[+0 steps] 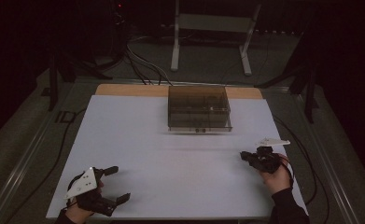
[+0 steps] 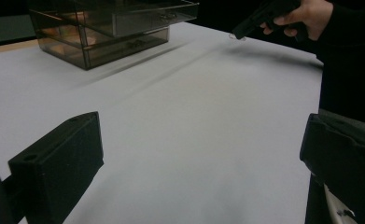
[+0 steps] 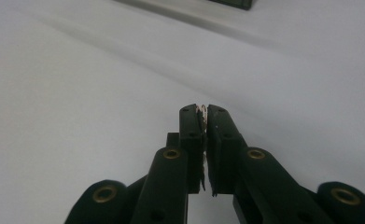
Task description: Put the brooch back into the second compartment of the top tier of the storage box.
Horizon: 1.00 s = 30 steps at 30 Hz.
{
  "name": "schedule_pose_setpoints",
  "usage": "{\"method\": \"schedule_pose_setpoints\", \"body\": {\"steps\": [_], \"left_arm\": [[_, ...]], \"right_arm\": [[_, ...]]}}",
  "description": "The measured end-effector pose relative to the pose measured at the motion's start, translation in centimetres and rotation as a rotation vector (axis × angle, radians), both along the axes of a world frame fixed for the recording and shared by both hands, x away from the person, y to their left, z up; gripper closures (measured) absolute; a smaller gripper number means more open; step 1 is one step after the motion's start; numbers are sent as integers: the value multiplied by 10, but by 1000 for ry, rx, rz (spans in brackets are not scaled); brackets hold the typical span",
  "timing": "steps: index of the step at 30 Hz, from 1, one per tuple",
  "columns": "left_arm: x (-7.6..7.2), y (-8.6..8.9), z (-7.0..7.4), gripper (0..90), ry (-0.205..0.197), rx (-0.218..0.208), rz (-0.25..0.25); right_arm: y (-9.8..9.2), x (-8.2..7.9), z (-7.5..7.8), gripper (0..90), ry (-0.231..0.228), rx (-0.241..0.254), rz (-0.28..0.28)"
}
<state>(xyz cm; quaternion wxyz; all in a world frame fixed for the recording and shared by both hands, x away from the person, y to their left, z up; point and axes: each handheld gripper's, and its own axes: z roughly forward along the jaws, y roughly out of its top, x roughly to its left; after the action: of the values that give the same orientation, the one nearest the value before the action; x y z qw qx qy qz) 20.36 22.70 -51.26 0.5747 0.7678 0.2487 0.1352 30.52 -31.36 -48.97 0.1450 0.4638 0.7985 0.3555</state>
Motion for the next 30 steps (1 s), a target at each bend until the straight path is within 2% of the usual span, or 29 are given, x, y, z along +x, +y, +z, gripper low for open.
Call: {"method": "schedule_pose_setpoints", "body": {"steps": [5,18,30], "left_arm": [[0,-1,0,5,1,4,-4],[-1,-1,1,5,-3,-1,-1],[-1,0,2,5,-7,-4,1]], "right_arm": [[9,-3,6,857,-8,-5,33],[19,-4,18,856,-25,-9,65],[30,1,36,856,-56,-10,97]]}}
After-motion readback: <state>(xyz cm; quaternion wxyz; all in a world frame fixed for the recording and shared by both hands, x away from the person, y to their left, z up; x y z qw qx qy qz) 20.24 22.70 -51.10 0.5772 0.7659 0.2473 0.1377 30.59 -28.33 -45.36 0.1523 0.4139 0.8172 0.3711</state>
